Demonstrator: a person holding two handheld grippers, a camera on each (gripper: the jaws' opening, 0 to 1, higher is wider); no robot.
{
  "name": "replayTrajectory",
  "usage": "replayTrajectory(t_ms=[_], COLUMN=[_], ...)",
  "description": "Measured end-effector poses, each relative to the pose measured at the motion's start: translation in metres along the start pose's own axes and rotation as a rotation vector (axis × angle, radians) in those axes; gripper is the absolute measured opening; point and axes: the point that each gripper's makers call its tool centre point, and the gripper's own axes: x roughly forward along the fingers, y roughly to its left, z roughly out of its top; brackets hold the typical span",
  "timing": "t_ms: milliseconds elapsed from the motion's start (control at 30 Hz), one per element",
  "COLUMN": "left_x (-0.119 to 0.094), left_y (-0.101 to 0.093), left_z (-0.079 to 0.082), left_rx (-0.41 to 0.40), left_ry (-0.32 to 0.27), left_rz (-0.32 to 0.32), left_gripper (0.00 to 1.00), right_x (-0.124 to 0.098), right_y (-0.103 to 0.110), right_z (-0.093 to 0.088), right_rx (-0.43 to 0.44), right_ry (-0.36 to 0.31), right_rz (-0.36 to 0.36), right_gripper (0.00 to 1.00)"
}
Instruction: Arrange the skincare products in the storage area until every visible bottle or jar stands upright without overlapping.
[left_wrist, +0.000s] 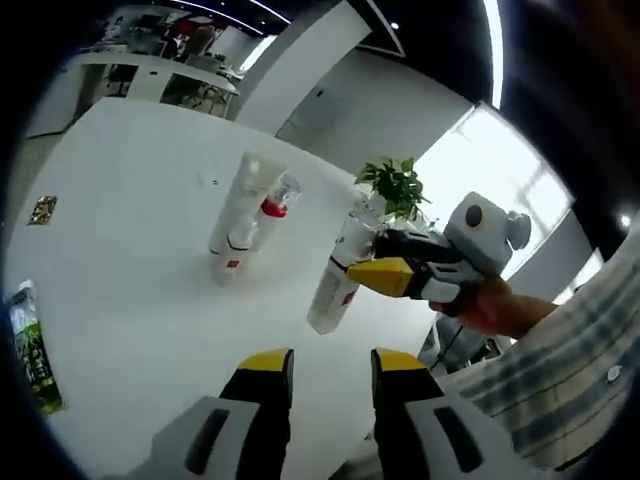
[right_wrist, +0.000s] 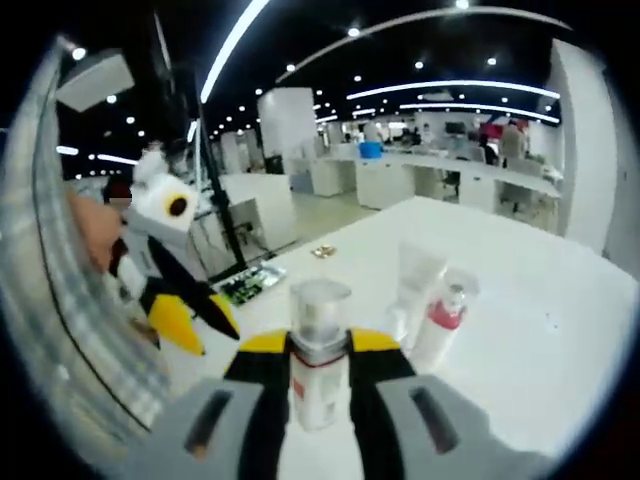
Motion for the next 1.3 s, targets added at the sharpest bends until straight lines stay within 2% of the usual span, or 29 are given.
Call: replayTrajectory(t_ms=[133,300,500,633,800,1133,1167,1233,1300], left_x=[0.000,-0.003,-0.010,-0.014,-0.020,-0.021,-0.020,-0.017,-0.014], left_y=[0.004,0.010,0.016,0.018,0.024,0.021,0.019,0.010,0.006], left_z=[0.003,0.011,0.019,0.016,0.013,0.005,0.005,0.017,0.020], left_rx=[0.001,0.010,-0.001,0.005,-0.026,-0.027,-0.034,-0.087,-0.132], left_ry=[0.001,0.008,-0.019,-0.017,-0.034,-0.024,-0.031,-0.116,-0.135], left_rz=[0.027,0.053,0.076,0.086,0.109,0.116,0.107,0.065,0.036], left_gripper=[0.31,0.31,0.31,0.31,0.30,0.31,0.31,0.33,0.35], right_x=[0.001,0.001,0.007,0.011,0.021,0.023,0.022,0.021,0.019], right_y=[-0.005,-0.012,-0.021,-0.022,-0.028,-0.028,-0.026,-0.016,-0.006], right_z=[-0.007,-0.004,-0.009,-0.006,-0.028,-0.052,-0.052,-0.049,-0.044], right_rx=[0.008,0.046,0.048,0.064,0.044,0.031,0.031,0.012,-0.018], right_ry=[0.006,-0.016,-0.038,-0.142,-0.085,-0.040,-0.039,-0.042,-0.057], right_rz=[0.002,0.007,-0.003,0.018,0.001,-0.009,-0.006,0.017,0.045], right_gripper=[0.19,0.19,0.19,0.19,0.19,0.19,0.19,0.19,0.19])
